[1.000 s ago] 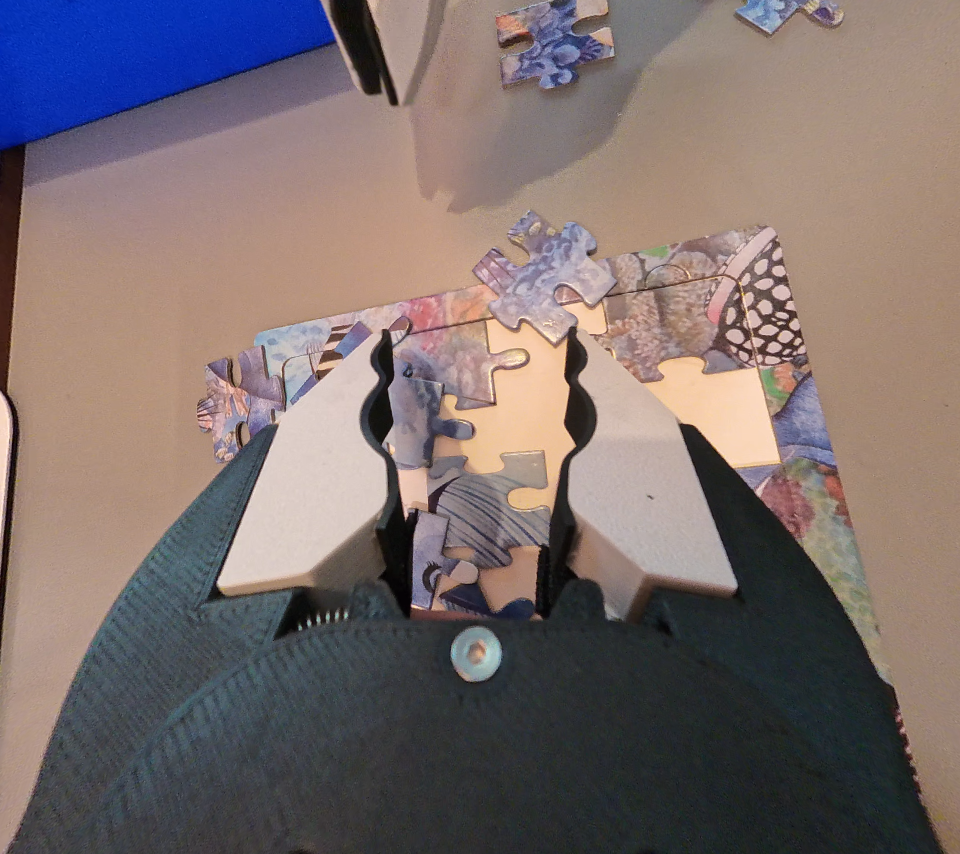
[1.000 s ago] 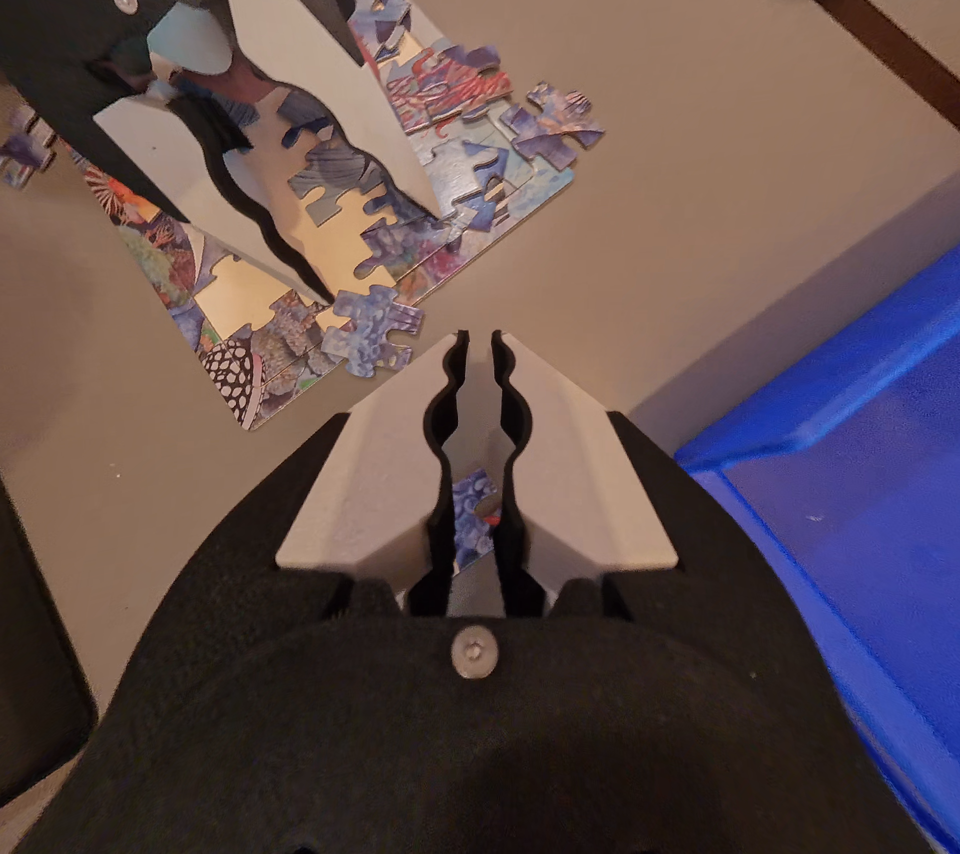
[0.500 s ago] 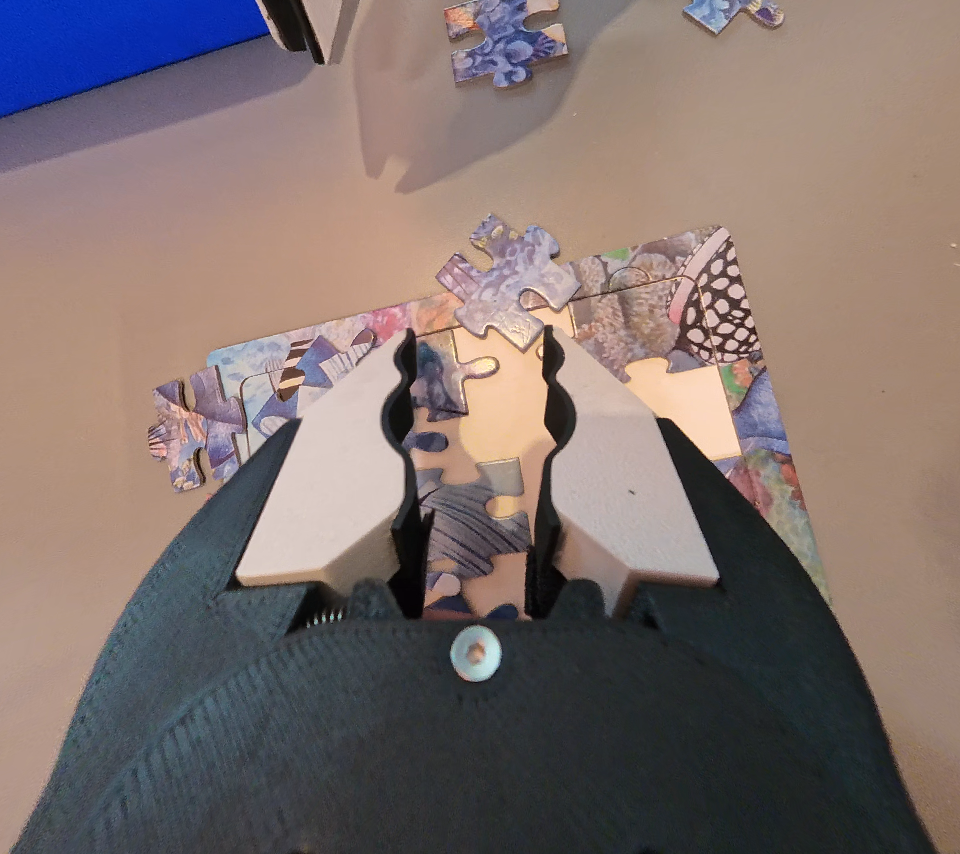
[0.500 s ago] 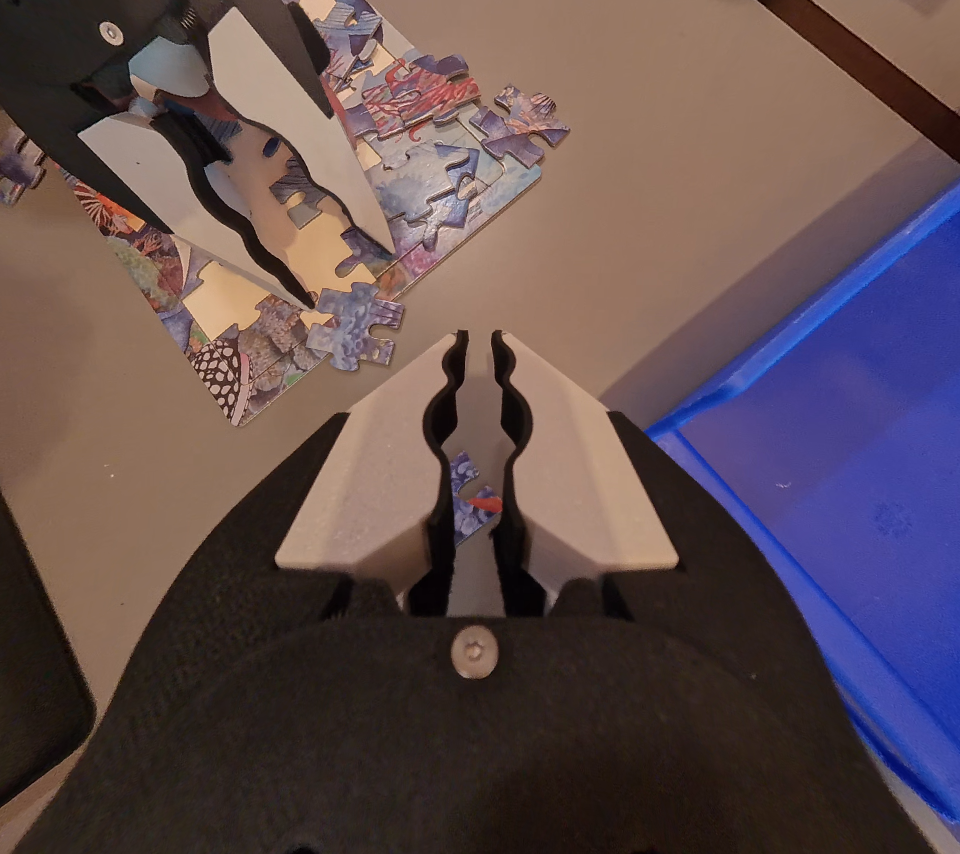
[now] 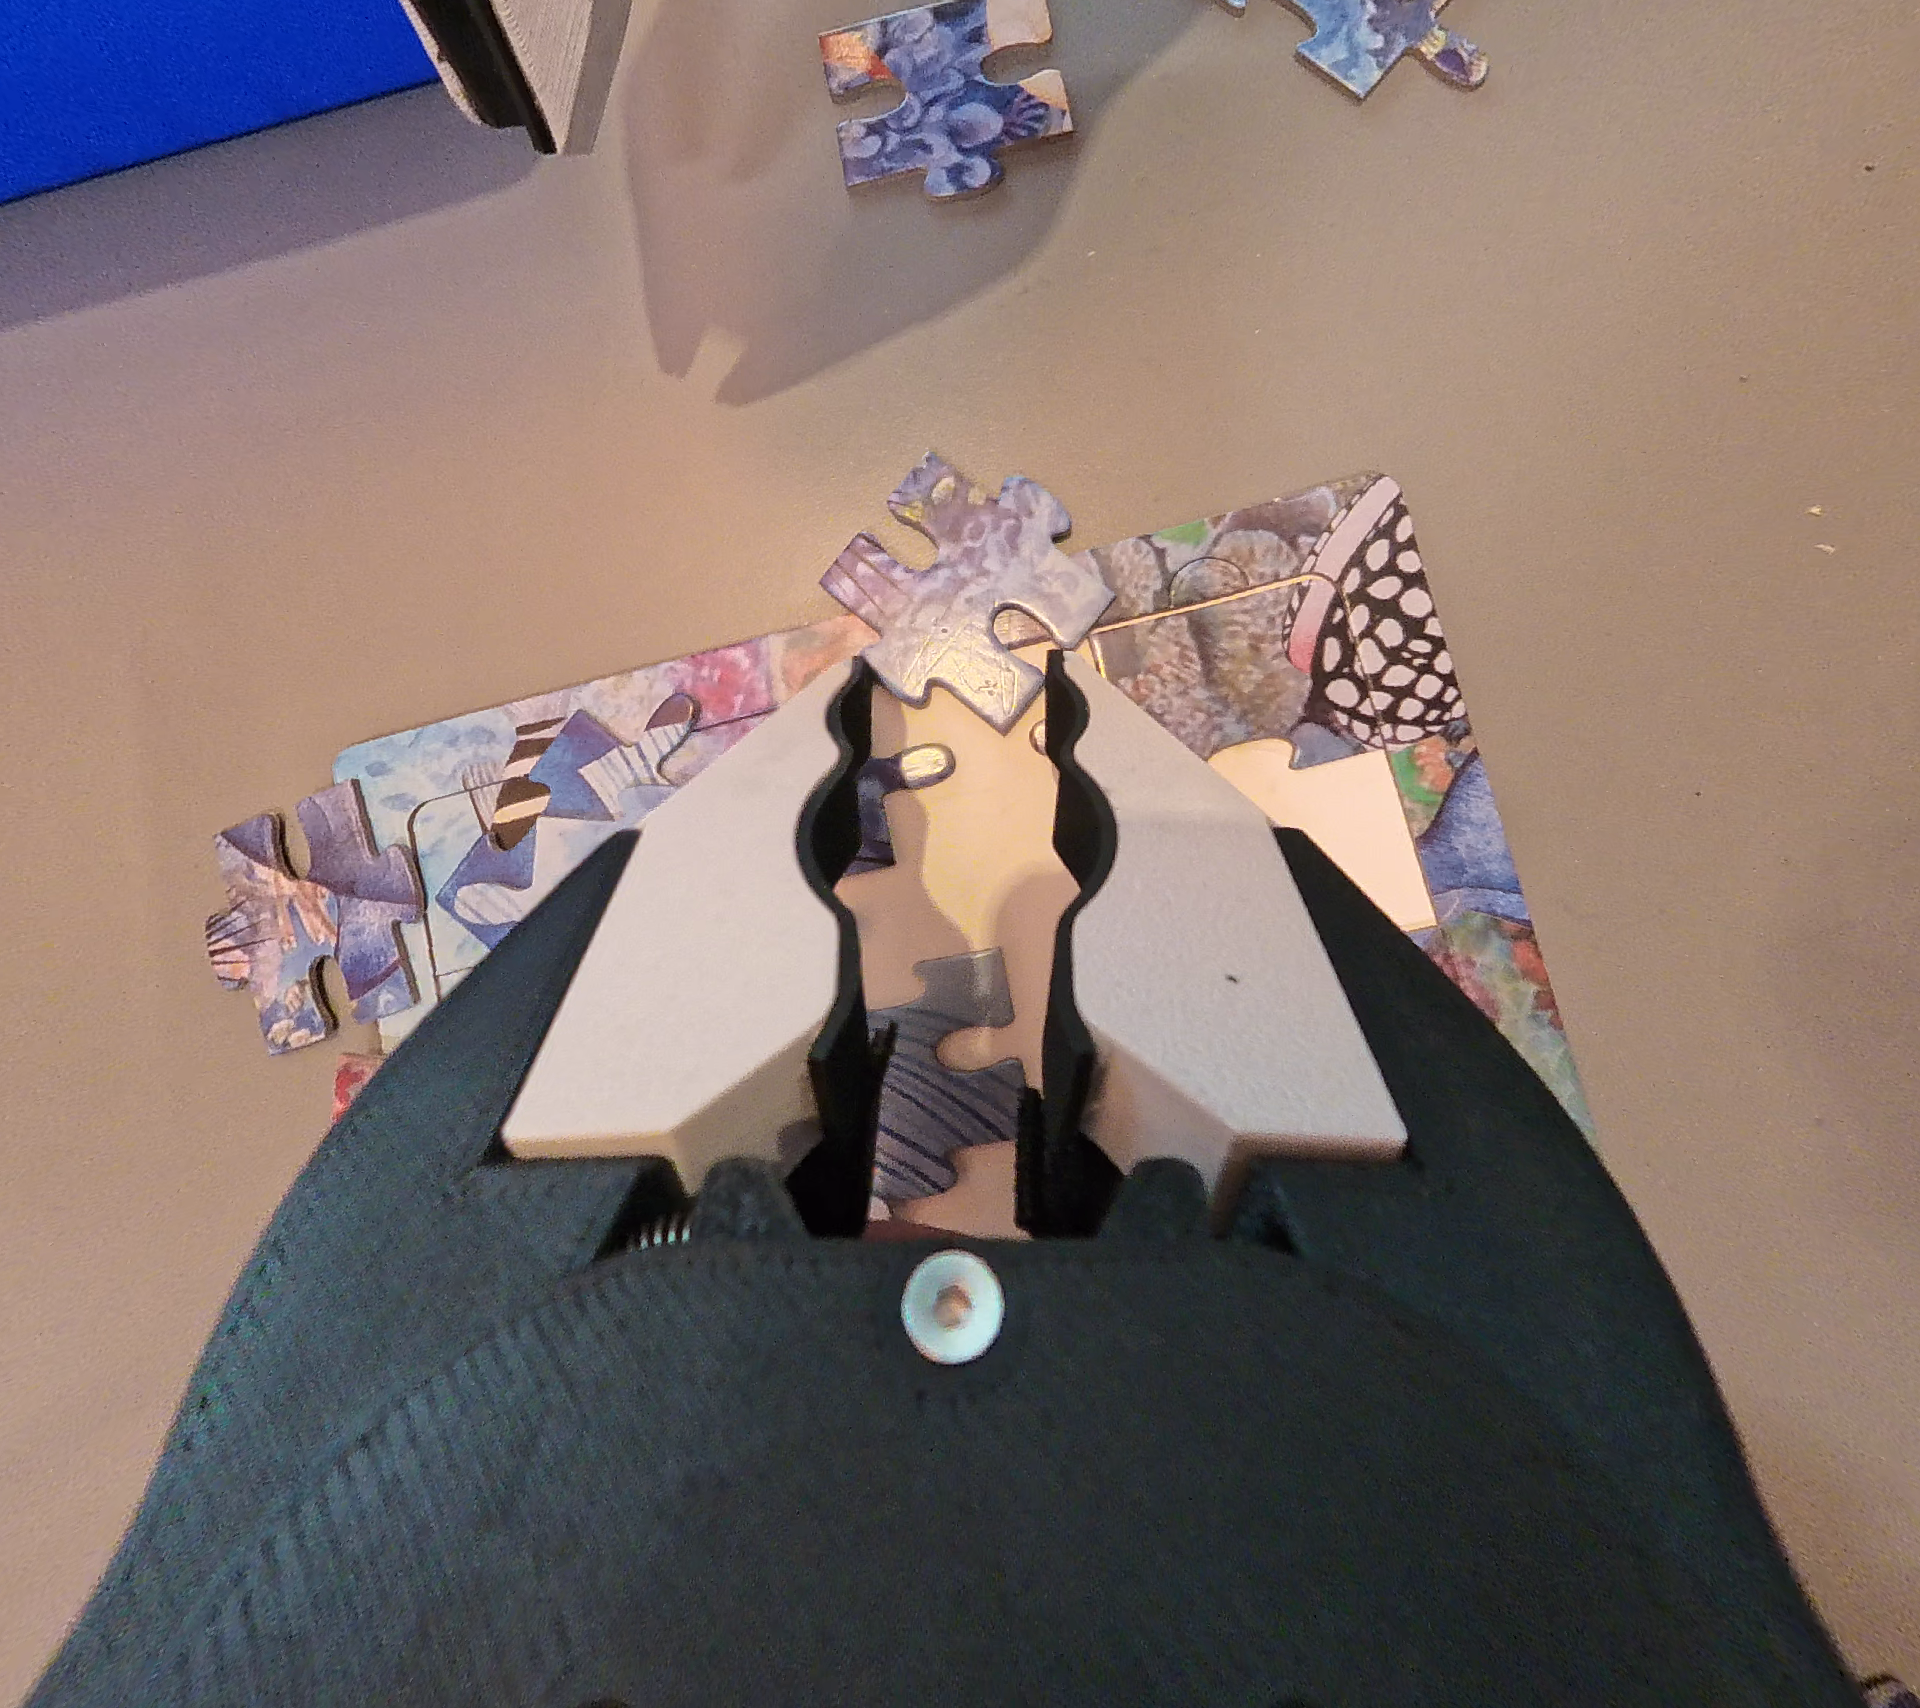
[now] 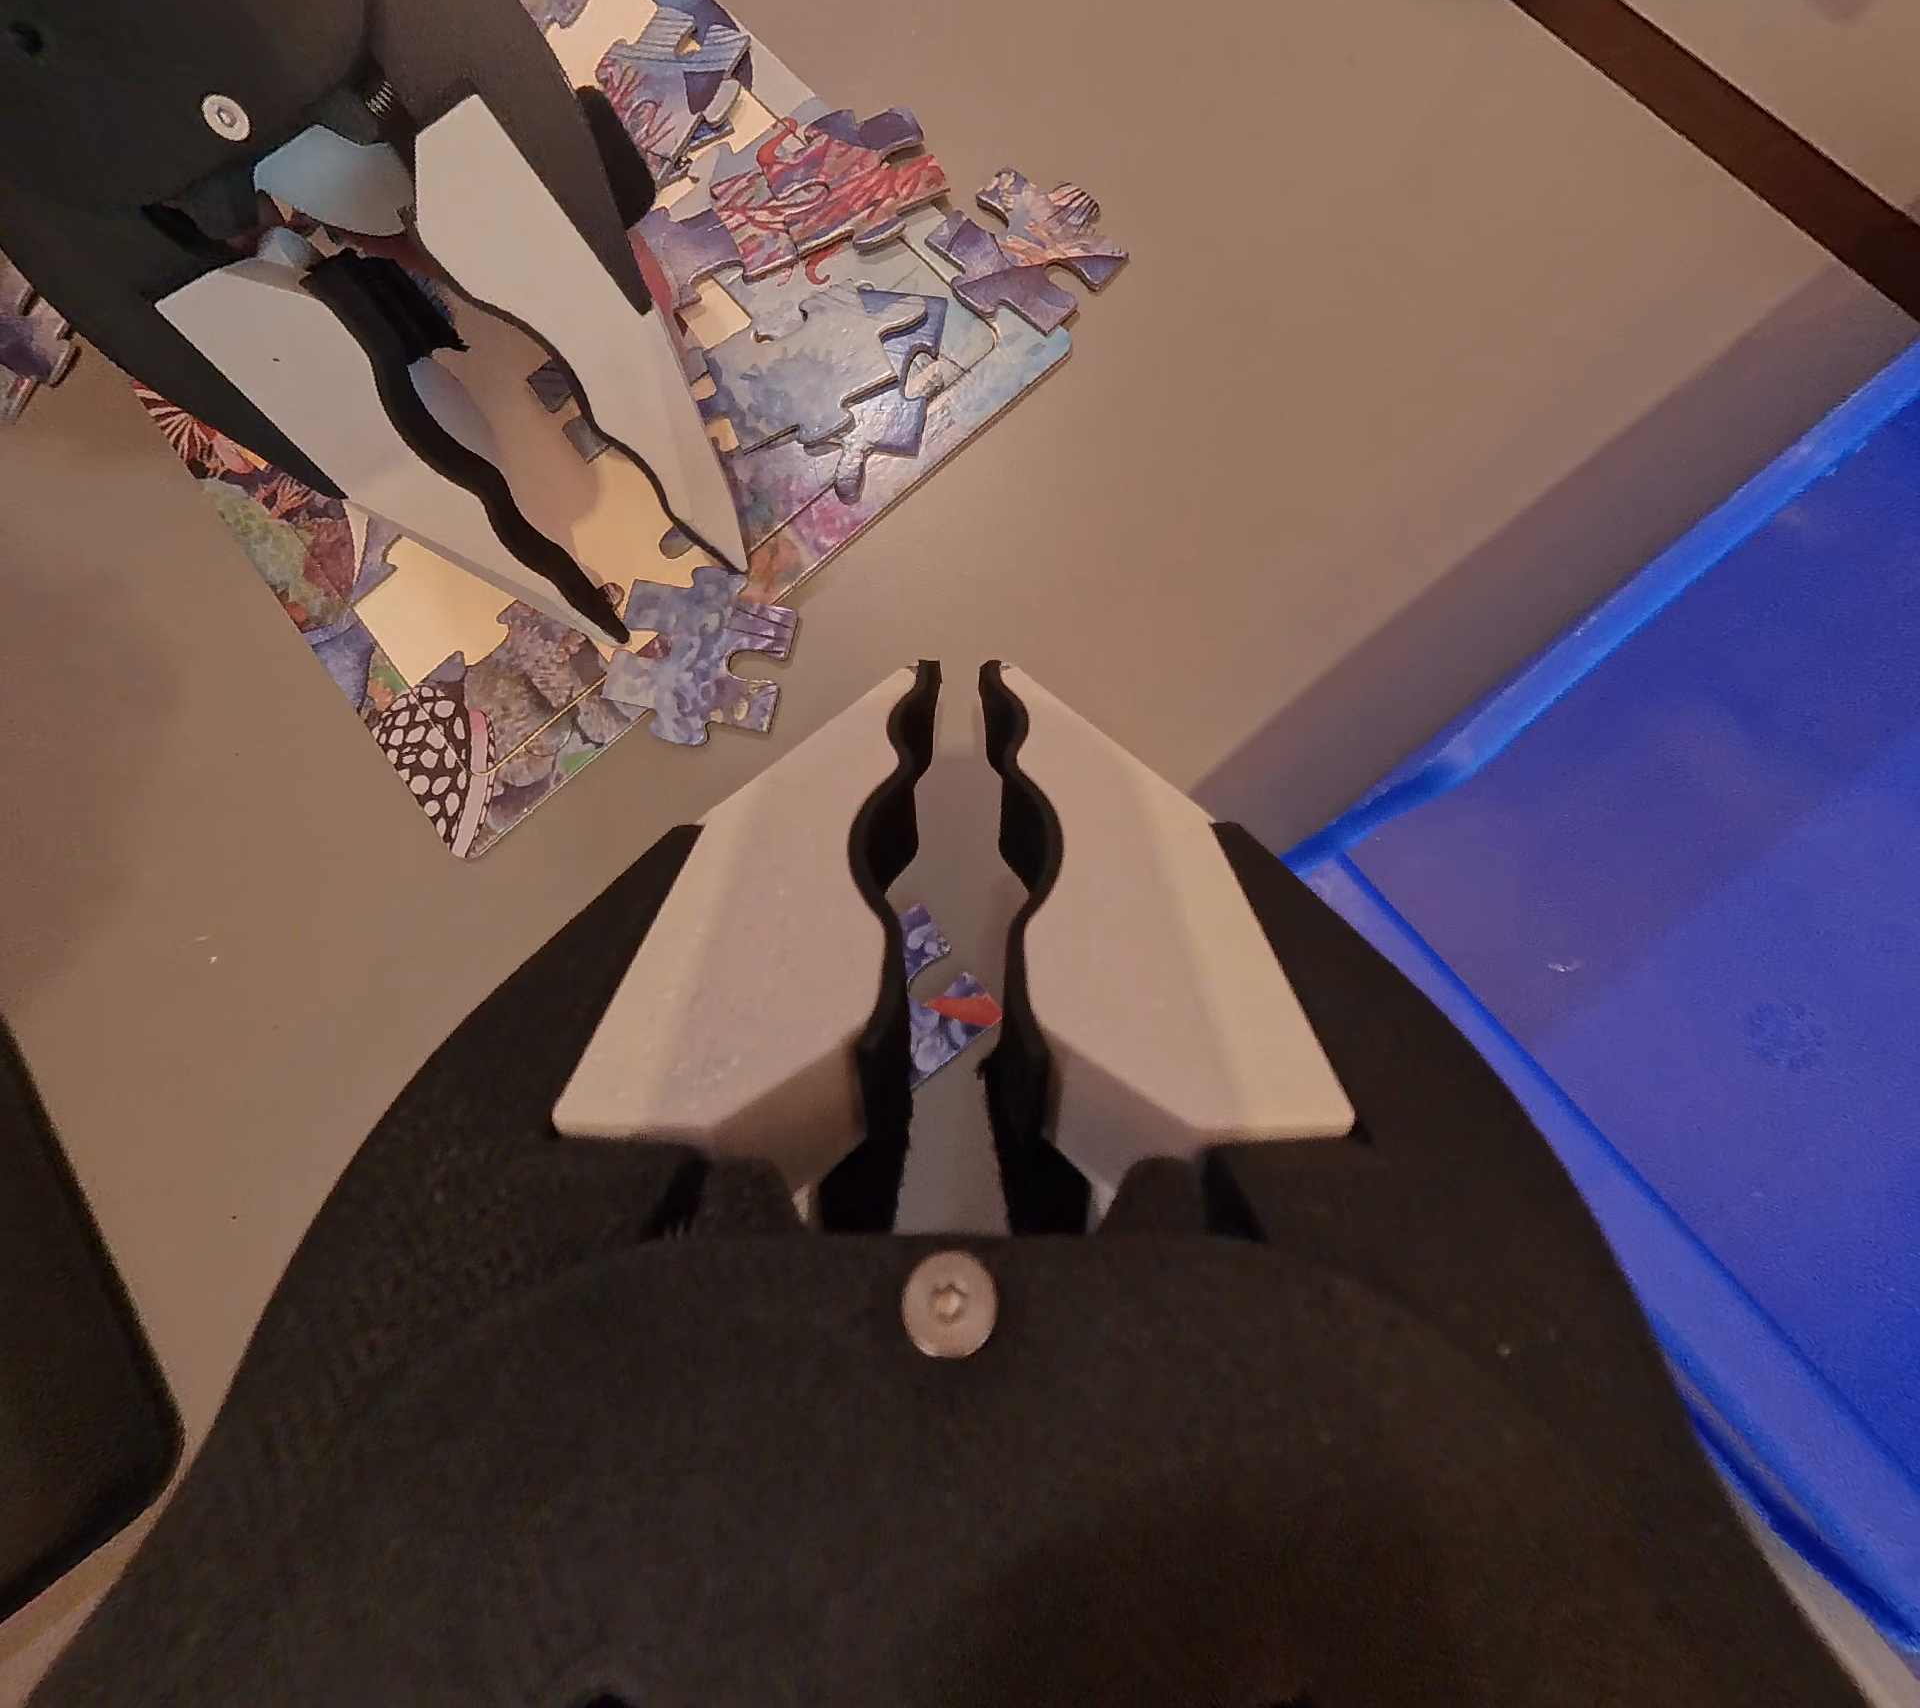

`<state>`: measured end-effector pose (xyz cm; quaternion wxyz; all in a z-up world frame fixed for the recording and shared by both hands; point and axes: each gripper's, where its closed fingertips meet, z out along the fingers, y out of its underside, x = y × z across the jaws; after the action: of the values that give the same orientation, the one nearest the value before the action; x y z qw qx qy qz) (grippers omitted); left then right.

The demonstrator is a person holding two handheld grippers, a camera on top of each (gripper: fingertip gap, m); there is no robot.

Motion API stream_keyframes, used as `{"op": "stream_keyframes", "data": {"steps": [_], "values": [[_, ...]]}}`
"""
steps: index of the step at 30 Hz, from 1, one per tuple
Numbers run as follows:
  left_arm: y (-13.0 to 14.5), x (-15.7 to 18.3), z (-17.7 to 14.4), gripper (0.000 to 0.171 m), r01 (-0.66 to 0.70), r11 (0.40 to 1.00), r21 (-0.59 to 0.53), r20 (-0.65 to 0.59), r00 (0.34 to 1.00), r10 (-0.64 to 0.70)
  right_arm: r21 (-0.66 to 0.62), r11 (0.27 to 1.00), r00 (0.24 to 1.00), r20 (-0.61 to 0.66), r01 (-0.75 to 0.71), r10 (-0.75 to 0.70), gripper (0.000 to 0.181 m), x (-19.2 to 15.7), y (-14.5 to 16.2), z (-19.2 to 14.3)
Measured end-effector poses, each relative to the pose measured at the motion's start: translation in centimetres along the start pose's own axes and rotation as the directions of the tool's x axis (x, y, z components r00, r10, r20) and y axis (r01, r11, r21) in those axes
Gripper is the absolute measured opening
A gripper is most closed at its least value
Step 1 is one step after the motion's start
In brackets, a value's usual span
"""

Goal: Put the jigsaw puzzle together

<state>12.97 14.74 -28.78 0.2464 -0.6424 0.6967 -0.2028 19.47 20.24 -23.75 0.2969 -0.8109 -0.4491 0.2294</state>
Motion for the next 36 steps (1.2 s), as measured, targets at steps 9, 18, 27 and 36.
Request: {"op": "stream_keyframes", "data": {"steps": [9, 18, 27, 36], "values": [[-0.2, 0.0, 0.1, 0.029, -0.017, 1.0, 0.001, -0.004, 1.0, 0.017, -0.002, 1.0, 1.0, 0.005, 0.002, -0.002, 0.007, -0.1, 0.0, 0.1], [-1.1, 0.3, 0.6, 0.024, -0.035, 0.999, 0.005, -0.01, 0.999, 0.035, -0.001, 1.0, 1.0, 0.007, 0.005, -0.004, 0.007, -0.1, 0.0, 0.0], [-3.5, 1.7, 2.6, 0.013, -0.079, 0.997, 0.002, -0.039, 0.996, 0.079, -0.003, 1.0, 1.0, 0.012, 0.01, -0.01, 0.007, -0.4, -0.1, 0.2], [-3.8, 0.3, 1.2, 0.036, -0.068, 0.998, 0.016, 0.024, 0.997, 0.068, 0.003, 1.0, 1.0, 0.014, 0.013, -0.013, 0.008, -0.5, -0.2, 0.0]]}}
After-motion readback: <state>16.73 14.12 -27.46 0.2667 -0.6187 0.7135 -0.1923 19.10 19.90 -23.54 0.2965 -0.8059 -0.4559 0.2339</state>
